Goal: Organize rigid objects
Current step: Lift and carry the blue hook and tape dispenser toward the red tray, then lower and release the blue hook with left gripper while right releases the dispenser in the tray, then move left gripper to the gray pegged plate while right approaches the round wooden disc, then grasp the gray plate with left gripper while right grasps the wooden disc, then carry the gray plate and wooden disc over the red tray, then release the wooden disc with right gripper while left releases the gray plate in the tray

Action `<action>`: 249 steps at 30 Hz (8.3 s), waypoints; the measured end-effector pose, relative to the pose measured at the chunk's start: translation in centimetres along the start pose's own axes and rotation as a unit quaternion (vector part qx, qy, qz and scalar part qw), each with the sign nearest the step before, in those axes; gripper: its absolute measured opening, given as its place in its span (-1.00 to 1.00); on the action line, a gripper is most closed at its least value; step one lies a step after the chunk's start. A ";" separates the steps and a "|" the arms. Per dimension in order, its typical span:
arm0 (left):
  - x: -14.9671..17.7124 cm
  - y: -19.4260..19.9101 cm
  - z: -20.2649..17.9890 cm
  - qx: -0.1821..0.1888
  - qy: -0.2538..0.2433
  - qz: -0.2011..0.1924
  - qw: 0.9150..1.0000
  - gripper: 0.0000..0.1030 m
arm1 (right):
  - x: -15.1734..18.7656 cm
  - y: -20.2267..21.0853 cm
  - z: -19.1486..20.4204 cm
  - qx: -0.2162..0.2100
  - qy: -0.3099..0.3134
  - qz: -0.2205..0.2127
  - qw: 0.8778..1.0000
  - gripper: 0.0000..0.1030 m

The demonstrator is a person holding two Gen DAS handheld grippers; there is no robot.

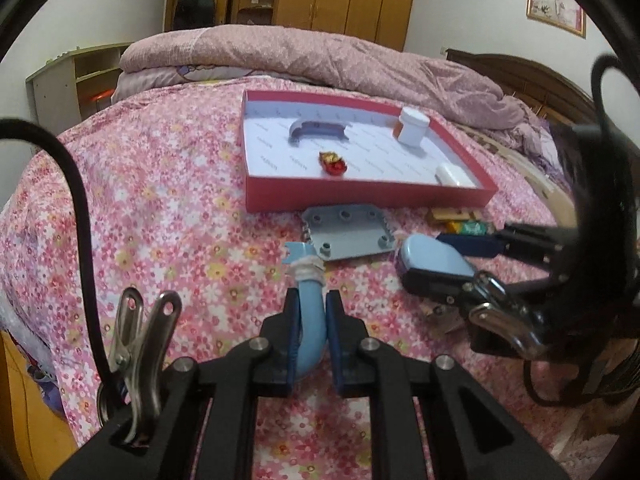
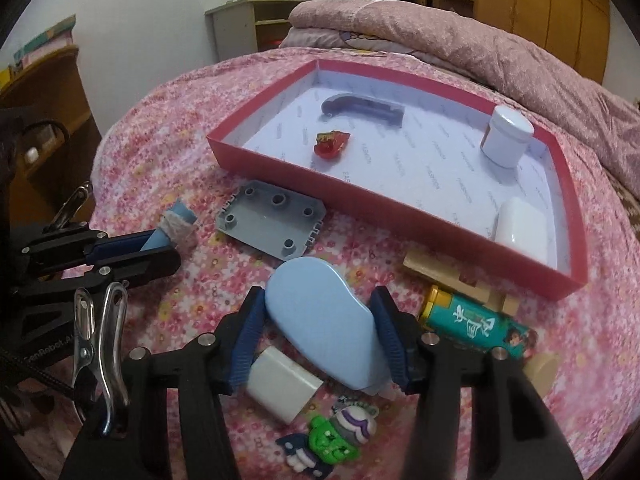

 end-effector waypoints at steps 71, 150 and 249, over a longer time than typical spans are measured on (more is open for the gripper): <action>-16.0 -12.5 -3.3 -0.044 -0.032 0.028 0.998 -0.36 | -7.9 -1.3 -13.3 0.026 -0.114 -0.067 0.991 -0.01; -4.9 -7.5 -5.5 -0.091 -0.003 0.028 0.995 0.57 | 5.6 3.9 -10.9 0.077 -0.152 -0.067 0.983 0.26; -14.6 -12.2 -4.2 -0.095 -0.012 0.060 0.994 0.46 | -6.9 -1.2 -15.5 0.031 -0.129 -0.068 0.989 -0.25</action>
Point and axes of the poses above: each gripper's, at about its wrist camera, not at the fingertips, and y roughly against the way its jaws point, z to its left, x to its underside, the point moved 2 cm from there along -y, roughly the way its jaws point, and after that the axes turned 4 degrees about z, right-handed, at the moved point
